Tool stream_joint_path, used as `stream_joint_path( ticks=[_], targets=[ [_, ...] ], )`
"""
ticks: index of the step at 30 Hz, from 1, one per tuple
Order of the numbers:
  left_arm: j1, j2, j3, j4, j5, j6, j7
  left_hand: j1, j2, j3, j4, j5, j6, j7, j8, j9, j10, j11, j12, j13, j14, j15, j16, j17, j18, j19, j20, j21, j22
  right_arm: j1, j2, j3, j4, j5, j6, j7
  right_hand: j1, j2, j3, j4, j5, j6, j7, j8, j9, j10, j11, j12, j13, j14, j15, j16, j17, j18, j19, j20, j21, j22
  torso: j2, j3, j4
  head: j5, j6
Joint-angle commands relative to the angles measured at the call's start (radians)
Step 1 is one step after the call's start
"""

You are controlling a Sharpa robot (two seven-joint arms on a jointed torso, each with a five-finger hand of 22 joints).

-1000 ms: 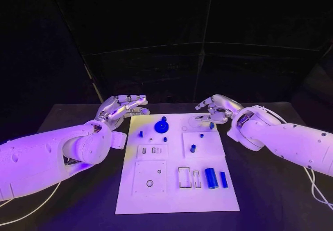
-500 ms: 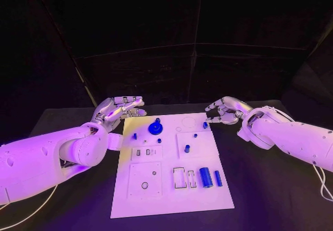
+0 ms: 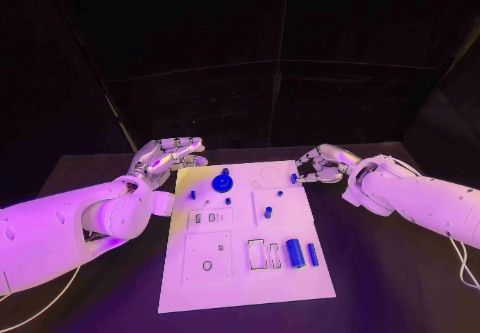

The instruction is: Assemble the parts on the task board

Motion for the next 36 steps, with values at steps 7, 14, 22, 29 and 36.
stream_joint_path(
  ticks=[7,14,22,29,36],
  targets=[
    [0.001,0.002,0.001,-0.001,-0.006,0.016,0.010,-0.003,0.006,0.000,-0.004,-0.002,0.003,0.015,-0.004,0.000,0.001,0.003,-0.004,0.000,0.006,0.002,-0.006,0.001,0.013,0.004,-0.001,-0.004,-0.002,-0.003,0.013,0.000,-0.014,-0.012,0.038,0.012,0.013,0.001,0.001,-0.008,0.005,0.002,0.000,0.005,0.002,-0.002,0.001,-0.002,0.005,0.078,0.000,-0.003,0.132,-0.002,-0.002,-0.001,-0.001,0.004,0.000,0.0012,0.0002,0.002,-0.002],
    [0.001,0.002,0.001,-0.002,-0.006,0.016,0.009,-0.003,0.006,0.000,-0.004,-0.002,0.003,0.015,-0.004,0.000,0.001,0.003,-0.004,0.000,0.006,0.002,-0.006,0.001,0.013,0.004,-0.001,-0.004,-0.002,-0.005,0.023,0.000,-0.023,-0.013,0.038,0.012,0.018,0.019,0.006,-0.015,-0.007,0.024,-0.004,0.014,0.005,0.004,-0.003,0.003,0.012,0.079,-0.003,-0.001,0.138,-0.003,0.003,-0.003,0.003,0.011,0.000,0.0013,-0.0002,0.001,-0.004],
    [0.001,0.003,0.001,-0.003,-0.006,0.016,0.009,-0.004,0.006,0.000,-0.005,-0.001,0.003,0.015,-0.005,0.000,0.001,0.003,-0.005,0.000,0.006,0.002,-0.006,0.002,0.013,0.004,-0.001,-0.004,-0.002,-0.006,0.035,0.000,-0.029,-0.016,0.045,0.008,0.022,0.047,0.022,-0.025,-0.033,0.078,-0.015,0.035,0.010,0.012,-0.013,0.007,0.019,0.081,-0.011,0.001,0.143,-0.004,0.010,-0.010,0.008,0.020,0.000,0.0016,0.0001,-0.007,-0.005],
    [0.001,0.003,0.001,-0.002,-0.006,0.016,0.008,-0.004,0.006,0.000,-0.005,-0.001,0.003,0.015,-0.005,0.000,0.001,0.003,-0.005,0.000,0.006,0.002,-0.006,0.002,0.013,0.004,-0.001,-0.004,-0.002,-0.007,0.041,0.000,-0.032,-0.028,0.051,-0.002,0.025,0.062,0.036,-0.031,-0.040,0.103,-0.022,0.042,0.010,0.017,-0.019,0.010,0.023,0.082,-0.017,0.002,0.147,-0.005,0.014,-0.015,0.010,0.025,0.000,0.0019,-0.0001,-0.006,-0.007],
    [0.001,0.002,0.001,0.000,-0.006,0.015,0.008,-0.004,0.006,0.000,-0.005,-0.001,0.003,0.015,-0.005,0.000,0.001,0.003,-0.005,0.000,0.006,0.002,-0.006,0.002,0.013,0.004,-0.001,-0.004,-0.002,-0.008,0.044,0.000,-0.033,-0.040,0.054,-0.012,0.025,0.066,0.042,-0.035,-0.041,0.113,-0.025,0.044,0.010,0.020,-0.022,0.011,0.026,0.082,-0.019,0.003,0.149,-0.006,0.017,-0.017,0.013,0.030,0.000,0.0019,0.0006,-0.004,-0.008]
  ],
)
